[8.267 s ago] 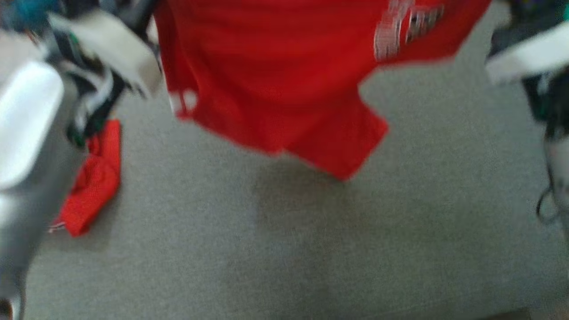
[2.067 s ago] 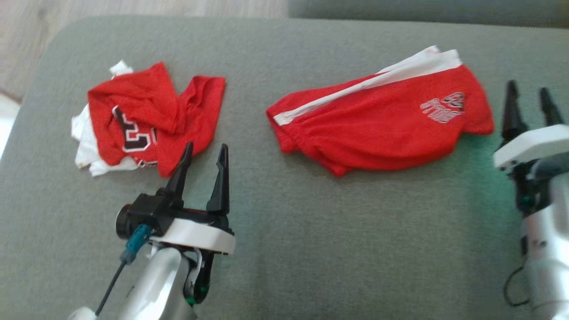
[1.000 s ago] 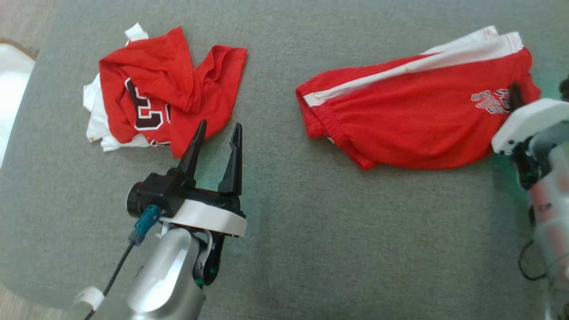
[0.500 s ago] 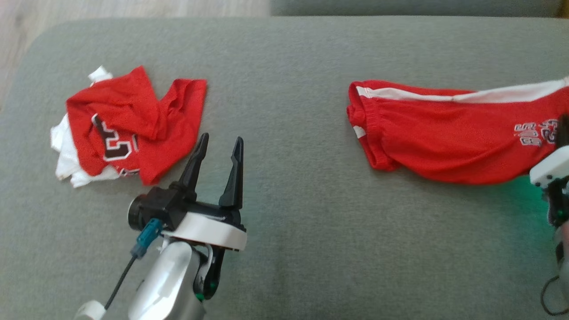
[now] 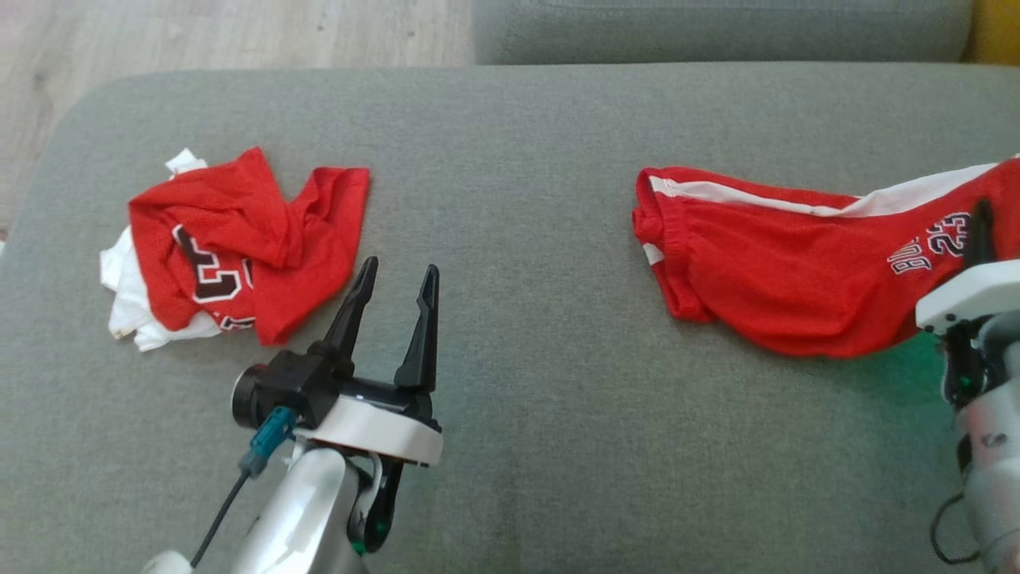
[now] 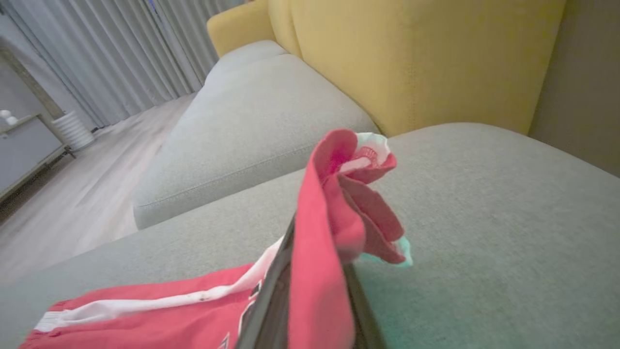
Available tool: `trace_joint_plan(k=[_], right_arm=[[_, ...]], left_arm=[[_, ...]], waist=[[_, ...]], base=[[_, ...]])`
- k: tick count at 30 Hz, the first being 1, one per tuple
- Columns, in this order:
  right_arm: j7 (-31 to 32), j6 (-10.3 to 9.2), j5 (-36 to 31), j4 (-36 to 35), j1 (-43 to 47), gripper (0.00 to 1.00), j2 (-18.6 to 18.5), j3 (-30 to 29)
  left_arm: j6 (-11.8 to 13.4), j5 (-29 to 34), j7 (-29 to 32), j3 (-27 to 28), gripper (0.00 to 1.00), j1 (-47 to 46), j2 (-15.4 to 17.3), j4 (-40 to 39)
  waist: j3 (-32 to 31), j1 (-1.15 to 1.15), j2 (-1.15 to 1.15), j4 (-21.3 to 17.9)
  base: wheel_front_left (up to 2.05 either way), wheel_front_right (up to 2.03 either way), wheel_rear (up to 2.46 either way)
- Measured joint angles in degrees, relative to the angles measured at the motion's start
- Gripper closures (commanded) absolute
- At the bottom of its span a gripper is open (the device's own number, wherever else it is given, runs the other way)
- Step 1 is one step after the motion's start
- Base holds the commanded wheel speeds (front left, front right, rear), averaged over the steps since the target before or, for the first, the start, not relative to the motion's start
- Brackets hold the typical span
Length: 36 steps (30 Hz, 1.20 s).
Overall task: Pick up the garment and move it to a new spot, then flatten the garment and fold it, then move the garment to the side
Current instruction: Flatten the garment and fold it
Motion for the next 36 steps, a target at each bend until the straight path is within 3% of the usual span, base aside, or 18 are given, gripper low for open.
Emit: trace_joint_plan(k=[9,21,36], right_arm=[[-0.4,0.0,-0.3,-3.7,0.0,1.0,3.1,3.2],[1.2,0.0,1.1,-8.7,1.2,1.0,7.6,13.9],[2.4,0.0,2.5,-2.3,2.2,1.0,8.5,27.0]], left_arm=[[0.0,0.0,0.0,0.5,0.0,0.9,0.0,0.4],[0.2,-0.2,0.0,-0.1,0.0,0.8,0.0,0.8],[0.7,-0.9,0.0,-0.7,0.0,0.8,0.0,1.1]], waist=[[-2.2,0.0,0.0,1.8],[-2.9,0.01,0.0,4.0],[-1.5,0.01,0.0,7.2]], base=[[0.0,0.0,0.0],[0.0,0.0,0.0],[0.0,0.0,0.0]])
